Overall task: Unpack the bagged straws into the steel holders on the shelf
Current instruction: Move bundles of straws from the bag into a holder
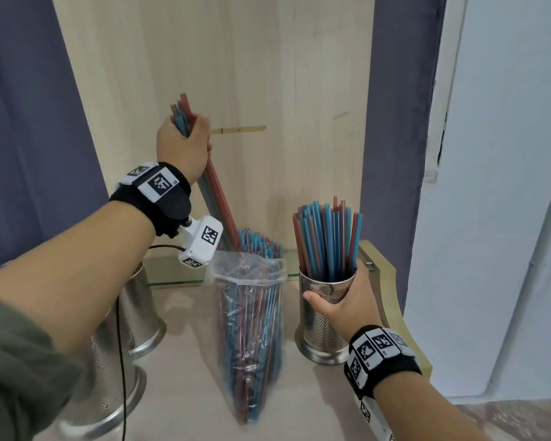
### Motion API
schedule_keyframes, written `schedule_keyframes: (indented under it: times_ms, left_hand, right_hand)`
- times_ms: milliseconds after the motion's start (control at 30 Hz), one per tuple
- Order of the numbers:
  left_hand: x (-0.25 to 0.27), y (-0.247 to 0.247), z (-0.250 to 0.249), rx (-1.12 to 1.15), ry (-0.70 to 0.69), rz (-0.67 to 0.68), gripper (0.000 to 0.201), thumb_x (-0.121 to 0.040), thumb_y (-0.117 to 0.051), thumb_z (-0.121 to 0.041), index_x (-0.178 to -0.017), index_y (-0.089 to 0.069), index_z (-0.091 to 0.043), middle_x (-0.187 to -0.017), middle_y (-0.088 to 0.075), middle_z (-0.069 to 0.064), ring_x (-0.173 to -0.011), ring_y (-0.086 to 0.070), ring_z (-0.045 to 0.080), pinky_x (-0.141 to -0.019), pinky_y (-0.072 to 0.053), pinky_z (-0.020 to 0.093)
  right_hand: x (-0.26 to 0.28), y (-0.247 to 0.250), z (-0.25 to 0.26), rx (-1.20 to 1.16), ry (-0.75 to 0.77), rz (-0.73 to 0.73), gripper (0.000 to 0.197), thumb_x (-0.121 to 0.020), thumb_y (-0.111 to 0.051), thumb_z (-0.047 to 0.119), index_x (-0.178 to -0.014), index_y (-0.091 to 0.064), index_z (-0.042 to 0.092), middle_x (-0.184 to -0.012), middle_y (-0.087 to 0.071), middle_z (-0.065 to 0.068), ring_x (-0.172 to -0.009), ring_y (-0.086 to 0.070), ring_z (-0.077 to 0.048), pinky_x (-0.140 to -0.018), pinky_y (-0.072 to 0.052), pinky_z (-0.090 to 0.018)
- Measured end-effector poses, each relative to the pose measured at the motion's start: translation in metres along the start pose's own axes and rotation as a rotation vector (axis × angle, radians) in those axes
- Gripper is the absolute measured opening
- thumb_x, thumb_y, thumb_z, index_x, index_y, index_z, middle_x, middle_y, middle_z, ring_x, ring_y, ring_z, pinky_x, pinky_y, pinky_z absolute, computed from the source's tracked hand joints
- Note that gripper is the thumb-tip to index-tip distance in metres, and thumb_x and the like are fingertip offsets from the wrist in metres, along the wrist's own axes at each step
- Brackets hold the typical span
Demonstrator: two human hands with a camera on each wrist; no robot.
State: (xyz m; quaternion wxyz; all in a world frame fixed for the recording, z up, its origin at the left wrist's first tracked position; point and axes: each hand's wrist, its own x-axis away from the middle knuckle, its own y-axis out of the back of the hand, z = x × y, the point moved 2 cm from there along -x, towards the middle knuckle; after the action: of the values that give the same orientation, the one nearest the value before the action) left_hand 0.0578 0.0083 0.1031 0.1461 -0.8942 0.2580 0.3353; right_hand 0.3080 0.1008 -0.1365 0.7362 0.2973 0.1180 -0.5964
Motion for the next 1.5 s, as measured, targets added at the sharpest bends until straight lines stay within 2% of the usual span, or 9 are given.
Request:
schedule_keyframes:
  times_ms: [200, 500, 633, 733, 900, 1033, 1133, 1300, 1500]
  left_hand:
    - [-0.002, 0.002, -0.041, 0.304, -0.006, -0.061, 0.018, -0.094, -0.058, -0.025, -0.081, -0.05, -0.015, -0.051, -0.051, -0.008, -0.047, -0.047, 0.011, -0.053, -0.045, 0.03]
    - [0.041, -0.049, -0.052, 0.511, 0.189, 0.025, 0.024, -0.095, -0.061, -0.021, -0.074, -0.053, -0.015, -0.051, -0.052, -0.008, -0.047, -0.048, 0.009, -0.054, -0.045, 0.029]
    - [0.062, -0.071, -0.043, 0.459, 0.15, -0.021, 0.018, -0.095, -0.061, -0.022, -0.091, -0.054, -0.006, -0.052, -0.055, -0.008, -0.047, -0.052, 0.008, -0.057, -0.049, 0.027]
    - [0.077, -0.08, -0.034, 0.399, 0.109, -0.028, 0.016, -0.095, -0.062, -0.024, -0.087, -0.053, -0.013, -0.064, -0.059, -0.001, -0.052, -0.057, 0.008, -0.059, -0.05, 0.026]
    - [0.096, -0.087, -0.017, 0.199, -0.005, 0.075, 0.014, -0.092, -0.065, -0.026, -0.089, -0.052, -0.021, -0.078, -0.065, 0.002, -0.061, -0.064, 0.006, -0.064, -0.056, 0.024]
    - [0.105, -0.095, 0.007, 0.004, -0.019, 0.229, 0.024, -0.09, -0.067, -0.033, -0.099, -0.06, -0.011, -0.086, -0.067, -0.002, -0.07, -0.065, 0.004, -0.065, -0.051, 0.013]
    - [0.112, -0.1, 0.022, -0.079, -0.013, 0.306, 0.026, -0.089, -0.068, -0.033, -0.1, -0.062, -0.011, -0.087, -0.067, -0.003, -0.074, -0.064, 0.003, -0.062, -0.047, 0.006]
    - [0.116, -0.112, 0.027, -0.128, -0.019, 0.366, 0.021, -0.088, -0.069, -0.034, -0.092, -0.062, -0.015, -0.085, -0.067, -0.005, -0.079, -0.065, 0.007, -0.071, -0.049, 0.016]
    - [0.119, -0.123, 0.037, -0.157, -0.017, 0.37, 0.035, -0.086, -0.067, -0.042, -0.107, -0.064, -0.013, -0.101, -0.07, -0.002, -0.096, -0.065, 0.015, -0.094, -0.052, 0.038]
  right_hand:
    - [0.0, 0.0, -0.001, -0.008, -0.003, 0.001, 0.091, -0.059, -0.091, 0.041, -0.131, -0.039, 0.025, -0.121, -0.054, 0.015, -0.114, -0.053, -0.004, -0.099, -0.044, -0.023]
    - [0.001, 0.001, 0.002, -0.028, -0.003, -0.004, 0.085, -0.058, -0.093, 0.039, -0.122, -0.036, 0.035, -0.116, -0.055, 0.018, -0.109, -0.054, -0.001, -0.096, -0.044, -0.02]
    - [0.001, 0.0, -0.001, -0.031, -0.015, -0.002, 0.088, -0.055, -0.092, 0.043, -0.121, -0.035, 0.038, -0.12, -0.055, 0.015, -0.111, -0.055, -0.003, -0.096, -0.046, -0.023]
    - [0.001, 0.0, -0.001, -0.024, -0.03, 0.009, 0.088, -0.055, -0.092, 0.043, -0.12, -0.033, 0.04, -0.119, -0.055, 0.017, -0.111, -0.054, -0.003, -0.096, -0.045, -0.023]
    - [0.001, 0.001, 0.0, -0.029, -0.041, 0.022, 0.086, -0.056, -0.092, 0.044, -0.119, -0.035, 0.039, -0.113, -0.053, 0.025, -0.106, -0.054, 0.004, -0.094, -0.044, -0.016]
    - [0.001, 0.002, 0.0, -0.052, -0.027, 0.016, 0.086, -0.056, -0.093, 0.04, -0.119, -0.034, 0.041, -0.111, -0.051, 0.03, -0.102, -0.05, 0.016, -0.087, -0.039, -0.007]
    - [0.001, 0.002, -0.001, -0.052, -0.029, 0.021, 0.088, -0.055, -0.093, 0.041, -0.12, -0.033, 0.041, -0.112, -0.052, 0.028, -0.103, -0.053, 0.011, -0.088, -0.04, -0.009]
    - [0.001, 0.001, -0.002, -0.026, -0.019, 0.006, 0.09, -0.054, -0.093, 0.045, -0.121, -0.032, 0.04, -0.112, -0.05, 0.027, -0.108, -0.054, 0.002, -0.093, -0.043, -0.016]
    - [0.0, -0.003, -0.005, -0.055, -0.024, -0.012, 0.095, -0.048, -0.088, 0.065, -0.125, -0.038, 0.038, -0.12, -0.057, 0.019, -0.111, -0.057, 0.002, -0.095, -0.052, -0.026]
